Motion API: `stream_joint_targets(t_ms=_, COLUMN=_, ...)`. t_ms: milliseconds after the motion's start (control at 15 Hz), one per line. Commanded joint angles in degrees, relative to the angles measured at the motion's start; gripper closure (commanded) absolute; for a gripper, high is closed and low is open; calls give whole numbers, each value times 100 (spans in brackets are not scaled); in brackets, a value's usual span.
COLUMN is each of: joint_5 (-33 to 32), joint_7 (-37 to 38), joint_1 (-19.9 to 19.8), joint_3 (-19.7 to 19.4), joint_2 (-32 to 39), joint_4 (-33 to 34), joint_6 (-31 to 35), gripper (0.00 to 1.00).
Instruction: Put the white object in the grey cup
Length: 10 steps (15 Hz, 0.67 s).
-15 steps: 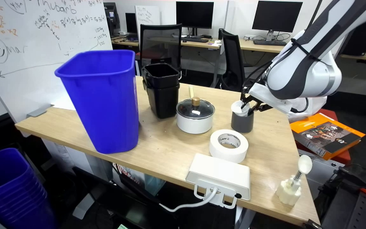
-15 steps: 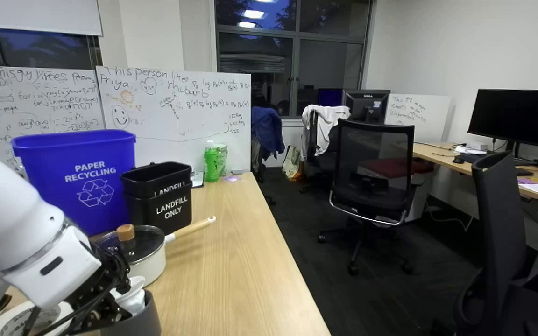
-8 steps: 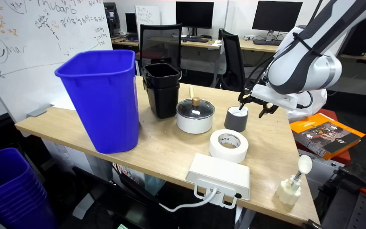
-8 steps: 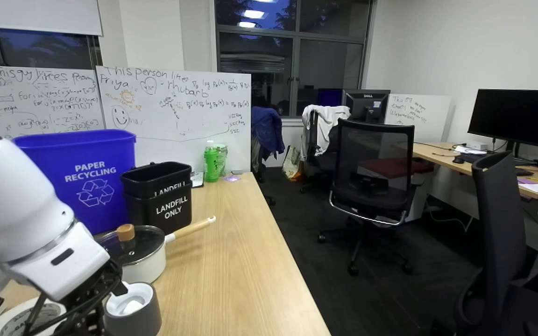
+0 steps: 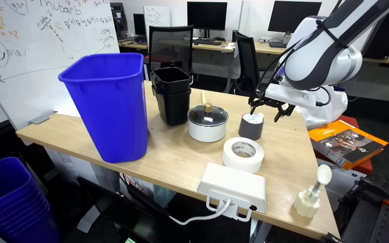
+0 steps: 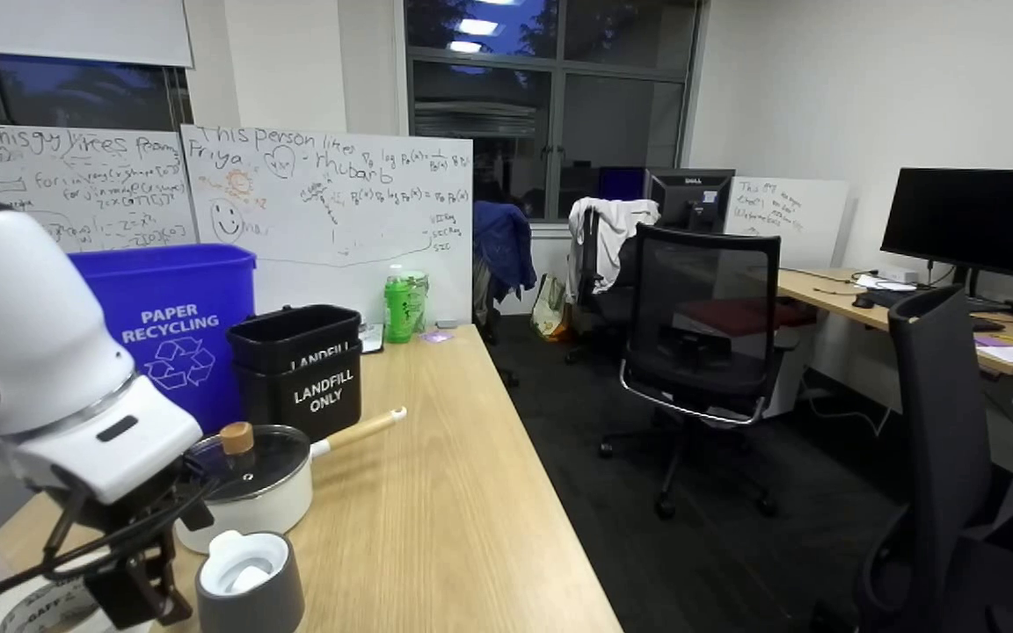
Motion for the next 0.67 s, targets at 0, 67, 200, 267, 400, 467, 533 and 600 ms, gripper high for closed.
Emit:
stream_joint_targets(t_ms=0, joint_5=-120, joint_7=72, joint_1=-212, joint_3=193, joint_2=-54, joint_4=2, joint_6=-53, gripper=0)
stream_joint_targets(t_ms=67, joint_5=-125, joint_7=75, joint_1=-219, joint_3=190, joint_2=-66, joint_4=1, joint_6=-82, gripper=0)
stream_joint_targets(t_ms=200, joint_5=-129, joint_7=76, joint_1=-217, joint_3=176, joint_2=-52, joint_4=-1, joint_6=-87, gripper=0)
stream_joint_targets(t_ms=267, joint_5=-129, joint_7=76, joint_1=-217, joint_3=175, joint_2=-52, joint_4=-1, joint_6=-88, gripper=0)
stream_joint_targets(t_ms=400, joint_5=-130, joint_7=76, joint_1=-217, joint_3=175, joint_2=-52, joint_4=-1, joint_6=-89, gripper=0)
stream_joint_targets(t_ms=467, joint_5=-130, joint_7=76, joint_1=-217, joint_3=175, joint_2=-52, joint_4=-1, joint_6=-89, gripper=0)
stream_joint_targets(t_ms=533, joint_5=-130, joint_7=76, joint_1=-217, joint_3=175, joint_2=-52, joint_4=-1, joint_6=-89, gripper=0)
stream_joint_targets(t_ms=600, joint_5=-130, joint_7=76, joint_1=-217, joint_3=175, joint_2=-52, joint_4=-1, joint_6=-89, gripper=0)
